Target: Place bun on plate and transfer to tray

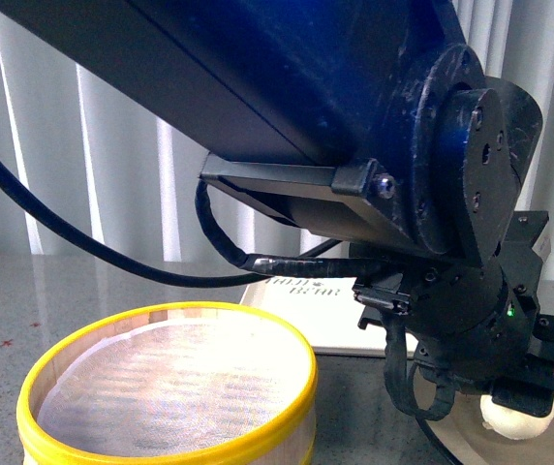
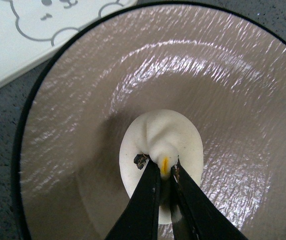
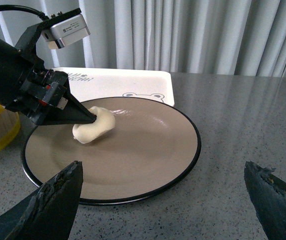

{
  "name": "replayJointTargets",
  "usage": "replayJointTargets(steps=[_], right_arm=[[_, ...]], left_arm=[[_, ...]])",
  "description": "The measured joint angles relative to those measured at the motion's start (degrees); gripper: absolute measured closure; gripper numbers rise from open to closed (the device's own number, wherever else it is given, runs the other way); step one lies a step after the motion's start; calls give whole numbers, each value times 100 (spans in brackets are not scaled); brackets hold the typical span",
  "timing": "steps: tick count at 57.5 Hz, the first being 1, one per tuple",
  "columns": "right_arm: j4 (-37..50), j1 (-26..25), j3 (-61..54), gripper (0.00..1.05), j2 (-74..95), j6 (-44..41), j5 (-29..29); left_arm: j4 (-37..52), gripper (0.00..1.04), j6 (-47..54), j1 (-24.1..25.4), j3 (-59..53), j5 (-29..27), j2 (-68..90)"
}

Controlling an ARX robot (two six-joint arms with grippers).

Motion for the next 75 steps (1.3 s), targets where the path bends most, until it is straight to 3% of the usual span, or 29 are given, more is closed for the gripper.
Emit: replayJointTargets(steps=[22,41,55,67,75], right_arm=[[0,0,0,9,0,0,0],[0,0,0,9,0,0,0],[0,0,0,9,0,0,0],[-2,0,0,9,0,0,0],[-2,0,0,9,0,0,0]], left_arm=[[-190,98,-310,-256,142,96,116],[-302,52,-859,-302,385,-79,245],[-400,5,-1390,-219,754,-188,376],[-321,7,-1687,-9,837,-136,319],[-28,7,-1958,435,699,-409,17]])
